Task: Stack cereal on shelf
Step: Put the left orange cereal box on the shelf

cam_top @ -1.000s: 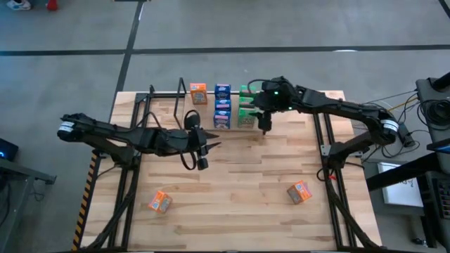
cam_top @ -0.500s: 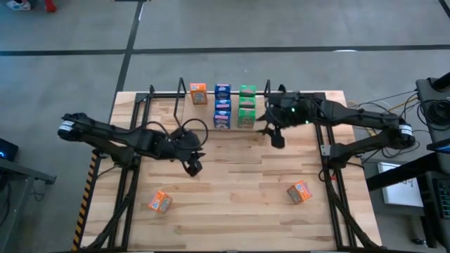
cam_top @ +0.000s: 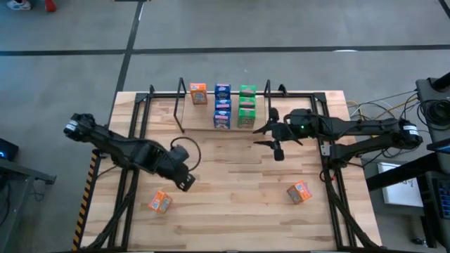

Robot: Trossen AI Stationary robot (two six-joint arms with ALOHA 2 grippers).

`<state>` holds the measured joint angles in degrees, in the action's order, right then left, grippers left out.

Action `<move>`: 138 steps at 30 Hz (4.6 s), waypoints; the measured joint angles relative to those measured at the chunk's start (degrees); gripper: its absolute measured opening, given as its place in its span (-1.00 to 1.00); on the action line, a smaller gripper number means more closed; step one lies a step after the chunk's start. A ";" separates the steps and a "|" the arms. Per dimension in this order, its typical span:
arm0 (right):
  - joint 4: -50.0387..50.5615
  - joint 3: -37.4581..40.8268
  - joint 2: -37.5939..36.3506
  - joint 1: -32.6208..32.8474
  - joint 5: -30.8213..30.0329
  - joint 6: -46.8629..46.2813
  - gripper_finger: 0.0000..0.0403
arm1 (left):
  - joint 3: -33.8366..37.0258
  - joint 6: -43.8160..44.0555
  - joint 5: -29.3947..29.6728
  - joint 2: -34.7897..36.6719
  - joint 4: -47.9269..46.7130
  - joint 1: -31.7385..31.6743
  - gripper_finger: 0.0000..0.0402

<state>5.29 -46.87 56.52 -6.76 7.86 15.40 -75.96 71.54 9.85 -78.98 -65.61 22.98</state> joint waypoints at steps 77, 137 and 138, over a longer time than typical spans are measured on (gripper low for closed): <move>-2.09 1.90 -0.05 0.02 0.07 1.16 -0.28 | 2.92 -7.70 -1.50 -1.95 0.05 3.50 -0.30; -1.24 1.92 -0.05 -0.02 0.04 2.75 -0.28 | -28.06 -111.69 -3.95 -27.61 -13.37 -57.61 -0.31; -1.24 1.92 -0.05 -0.02 0.04 2.71 -0.28 | -27.97 -111.61 -4.32 -27.61 -13.38 -57.61 -0.31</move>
<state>4.05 -44.95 56.47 -6.79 7.90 18.11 -103.93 -40.08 5.53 -106.59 -78.99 -34.63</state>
